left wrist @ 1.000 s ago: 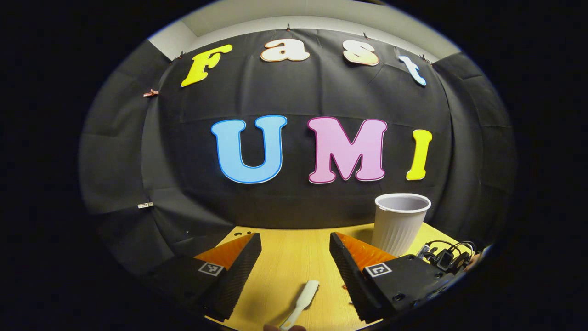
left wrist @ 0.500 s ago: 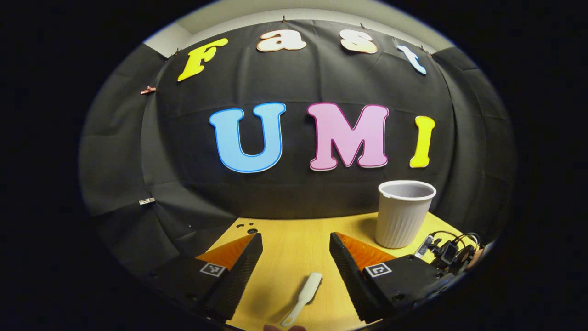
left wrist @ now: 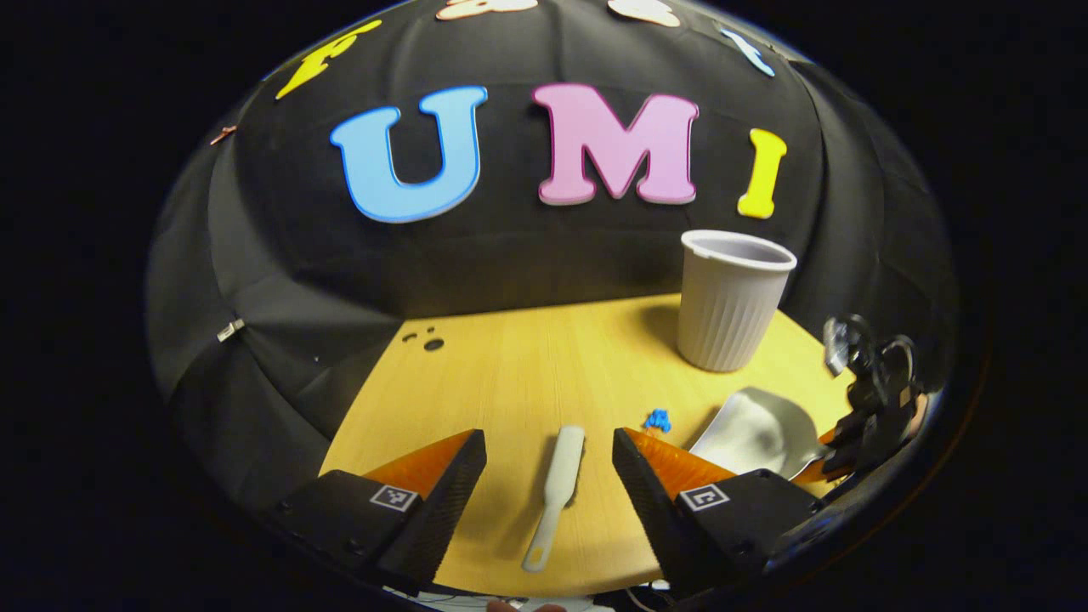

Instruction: Pick up the small broom and dustpan from the desktop, sweep the trash into the dustpan with the broom, and then empty the trash into the garbage bin.

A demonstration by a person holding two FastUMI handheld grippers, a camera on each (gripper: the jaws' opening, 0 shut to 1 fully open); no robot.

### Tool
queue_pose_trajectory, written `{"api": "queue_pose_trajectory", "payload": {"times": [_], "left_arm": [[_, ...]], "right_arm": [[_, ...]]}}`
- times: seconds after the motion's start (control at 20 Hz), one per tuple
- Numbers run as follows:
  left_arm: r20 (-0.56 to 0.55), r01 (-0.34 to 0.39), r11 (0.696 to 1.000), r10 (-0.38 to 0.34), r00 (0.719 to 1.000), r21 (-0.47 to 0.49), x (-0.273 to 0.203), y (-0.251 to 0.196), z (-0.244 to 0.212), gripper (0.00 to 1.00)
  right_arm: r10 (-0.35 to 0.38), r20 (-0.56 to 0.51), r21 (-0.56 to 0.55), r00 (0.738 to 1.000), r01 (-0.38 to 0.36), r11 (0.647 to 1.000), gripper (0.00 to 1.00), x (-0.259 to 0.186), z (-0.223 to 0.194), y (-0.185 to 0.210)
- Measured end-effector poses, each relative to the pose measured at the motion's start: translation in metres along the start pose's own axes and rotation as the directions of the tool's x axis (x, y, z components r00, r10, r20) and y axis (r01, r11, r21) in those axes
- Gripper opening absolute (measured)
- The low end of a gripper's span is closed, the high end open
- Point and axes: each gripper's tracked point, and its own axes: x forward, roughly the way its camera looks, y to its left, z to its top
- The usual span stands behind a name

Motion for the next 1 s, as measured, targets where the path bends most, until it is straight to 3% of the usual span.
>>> {"api": "queue_pose_trajectory", "payload": {"times": [0.15,0.35,0.45,0.5,0.65,0.7,0.75,0.85,1.0], "left_arm": [[-0.137,0.043,0.998,-0.037,0.99,0.04,0.021,0.0,-0.038,0.98],[-0.288,0.081,0.993,-0.052,0.956,0.09,0.053,0.003,-0.088,0.97],[-0.347,0.109,0.989,-0.069,0.935,0.096,0.065,0.004,-0.109,0.94],[-0.38,0.129,0.988,-0.085,0.921,0.09,0.072,0.001,-0.119,0.92],[-0.457,0.176,0.982,-0.127,0.88,0.065,0.087,-0.005,-0.137,0.86],[-0.47,0.182,0.981,-0.132,0.872,0.062,0.091,-0.006,-0.143,0.86],[-0.481,0.186,0.98,-0.133,0.866,0.063,0.096,-0.006,-0.146,0.84],[-0.505,0.192,0.979,-0.131,0.853,0.07,0.103,-0.004,-0.153,0.79],[-0.54,0.204,0.976,-0.131,0.831,0.077,0.112,-0.005,-0.164,0.7]], "right_arm": [[-0.004,0.002,0.008,1.0,0.004,1.0,0.36,-0.012,-0.006,-0.004],[-0.03,-0.01,0.01,1.0,0.03,1.0,0.36,-0.019,-0.015,-0.011],[-0.038,-0.013,0.013,0.999,0.038,0.999,0.41,-0.02,-0.017,-0.012],[-0.039,-0.015,0.017,0.999,0.039,0.999,0.36,-0.021,-0.018,-0.012],[-0.046,-0.022,0.023,0.999,0.047,0.999,0.41,-0.022,-0.022,-0.013],[-0.05,-0.026,0.026,0.998,0.05,0.998,0.32,-0.021,-0.023,-0.013],[-0.053,-0.029,0.029,0.998,0.054,0.998,0.41,-0.022,-0.024,-0.012],[-0.053,-0.033,0.035,0.998,0.054,0.998,0.32,-0.023,-0.026,-0.012],[-0.053,-0.043,0.031,0.998,0.055,0.998,0.41,-0.024,-0.027,-0.011]]}}
